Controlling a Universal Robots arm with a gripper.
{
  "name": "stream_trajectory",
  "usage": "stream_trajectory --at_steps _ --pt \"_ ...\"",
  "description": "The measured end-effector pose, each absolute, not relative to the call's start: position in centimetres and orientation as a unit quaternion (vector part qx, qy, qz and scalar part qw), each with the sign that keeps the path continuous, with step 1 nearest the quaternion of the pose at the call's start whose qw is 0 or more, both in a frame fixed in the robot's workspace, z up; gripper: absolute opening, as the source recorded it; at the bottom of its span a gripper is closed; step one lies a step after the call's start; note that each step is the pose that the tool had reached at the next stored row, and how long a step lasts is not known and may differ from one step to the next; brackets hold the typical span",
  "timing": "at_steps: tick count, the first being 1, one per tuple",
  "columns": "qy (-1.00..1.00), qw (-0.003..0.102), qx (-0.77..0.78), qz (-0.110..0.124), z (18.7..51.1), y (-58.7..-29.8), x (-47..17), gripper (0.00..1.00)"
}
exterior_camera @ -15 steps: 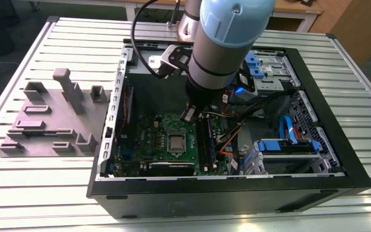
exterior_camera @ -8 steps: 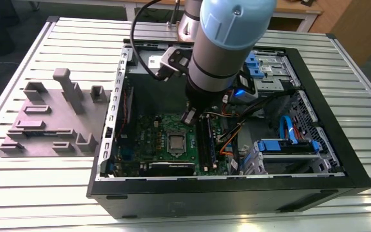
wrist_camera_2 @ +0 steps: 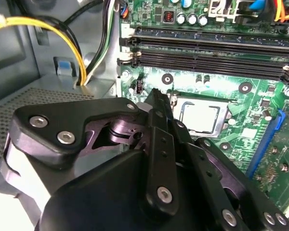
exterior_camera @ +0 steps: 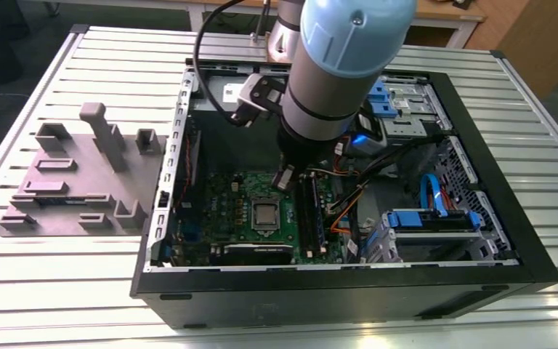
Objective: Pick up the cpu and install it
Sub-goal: 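Install the first cpu locking lever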
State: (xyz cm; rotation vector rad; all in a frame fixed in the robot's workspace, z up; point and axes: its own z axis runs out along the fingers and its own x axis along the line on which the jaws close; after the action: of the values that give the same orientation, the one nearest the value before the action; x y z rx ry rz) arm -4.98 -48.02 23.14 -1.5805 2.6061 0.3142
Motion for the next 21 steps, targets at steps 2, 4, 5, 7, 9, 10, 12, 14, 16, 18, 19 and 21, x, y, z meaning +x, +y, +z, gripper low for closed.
stream_trajectory --at_steps 2,4,5,7,9,10,12,14,16,18,19,21 --pt "0.840 0.037 -0.531 0.103 23.14 -48.04 -5.01 0.10" --pt "0.838 0.037 -0.534 0.103 23.12 -48.10 -5.03 0.10" --pt "0.837 0.036 -0.536 0.103 23.13 -48.14 -5.03 0.10" --pt "0.833 0.035 -0.543 0.104 23.14 -48.16 -5.05 0.10" --pt "0.827 0.034 -0.552 0.104 23.15 -48.16 -5.06 0.10" --pt "0.824 0.034 -0.557 0.104 23.17 -48.17 -5.07 0.10" --pt "0.819 0.033 -0.564 0.105 23.24 -48.16 -5.08 0.10" --pt "0.818 0.033 -0.565 0.105 23.38 -48.17 -5.08 0.10" --pt "0.818 0.033 -0.565 0.105 23.40 -48.16 -5.08 0.10" --pt "0.818 0.033 -0.565 0.105 23.41 -48.16 -5.08 0.10" --pt "0.818 0.033 -0.565 0.105 23.41 -48.16 -5.08 0.10" --pt "0.818 0.033 -0.565 0.105 23.42 -48.16 -5.08 0.10"
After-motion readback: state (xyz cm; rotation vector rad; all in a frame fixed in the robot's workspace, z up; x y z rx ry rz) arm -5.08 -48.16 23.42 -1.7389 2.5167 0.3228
